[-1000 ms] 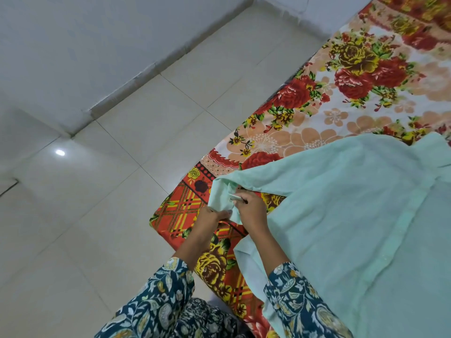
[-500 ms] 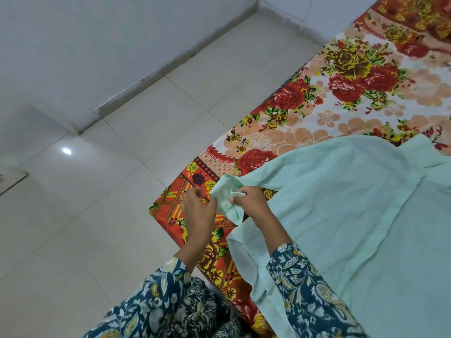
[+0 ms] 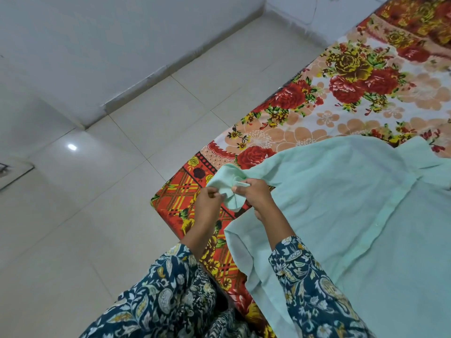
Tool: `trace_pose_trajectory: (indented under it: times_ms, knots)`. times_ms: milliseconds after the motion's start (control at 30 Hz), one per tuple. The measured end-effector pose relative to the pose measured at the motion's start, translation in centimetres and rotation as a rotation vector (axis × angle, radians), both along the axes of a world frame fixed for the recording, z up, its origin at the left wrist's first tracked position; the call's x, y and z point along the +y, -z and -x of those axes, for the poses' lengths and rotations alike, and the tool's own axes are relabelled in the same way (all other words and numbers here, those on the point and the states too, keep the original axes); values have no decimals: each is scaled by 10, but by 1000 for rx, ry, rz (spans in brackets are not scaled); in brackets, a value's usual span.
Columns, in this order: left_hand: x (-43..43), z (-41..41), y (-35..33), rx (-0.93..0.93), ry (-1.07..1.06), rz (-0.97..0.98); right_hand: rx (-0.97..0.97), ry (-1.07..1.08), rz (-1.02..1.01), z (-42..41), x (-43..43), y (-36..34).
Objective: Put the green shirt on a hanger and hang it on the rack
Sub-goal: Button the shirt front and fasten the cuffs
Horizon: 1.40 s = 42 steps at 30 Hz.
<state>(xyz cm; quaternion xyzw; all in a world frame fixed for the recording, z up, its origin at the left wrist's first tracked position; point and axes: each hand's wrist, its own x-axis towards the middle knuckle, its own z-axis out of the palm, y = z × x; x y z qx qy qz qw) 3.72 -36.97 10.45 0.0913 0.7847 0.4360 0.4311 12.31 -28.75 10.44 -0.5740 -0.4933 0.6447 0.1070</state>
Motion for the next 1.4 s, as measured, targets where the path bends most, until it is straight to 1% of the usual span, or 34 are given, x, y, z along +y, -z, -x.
trace_pose_trajectory:
  times_ms: [100,200,300,433,533,633,700,867,967,1033,1133,1200,1267,1333,1400]
  knots:
    - [-2,5,-6,-113,-101,-73,1,17,19,0,2,-1]
    - [-1,6,-11,-195,-60,-92,-18,-5,-1,-1,0,-3]
    - [-1,4,-11,-243,-28,-48,2,-49,-24,-2,-3,-8]
    - [1,6,-6,-199,-70,-26,11,-45,-27,-5,-4,-9]
    - [1,7,-6,-182,-47,-43,-27,9,-98,-7,-4,-8]
    - [2,3,-12,-145,5,-78,-40,-45,-146,-5,-8,-11]
    - [3,1,-13,-125,-2,-115,-59,-75,-166,-3,-10,-13]
    - [4,-4,-16,-19,-13,-154,-57,35,-152,-2,-11,-12]
    - [4,-7,-15,47,35,-158,-33,57,-122,-2,-13,-12]
    - [4,-9,-13,139,82,-127,-17,73,-95,-3,-14,-14]
    - [3,-11,-10,218,109,-95,55,145,10,-5,-13,-18]
    - [3,-11,-10,199,82,-110,170,228,152,-6,-13,-21]
    - [4,-11,-11,130,24,-121,284,285,270,-9,-12,-22]
    - [4,-10,-11,46,-21,-141,326,308,320,-9,-12,-22]
    - [4,-10,-9,2,-16,-165,288,279,303,-9,-12,-22]
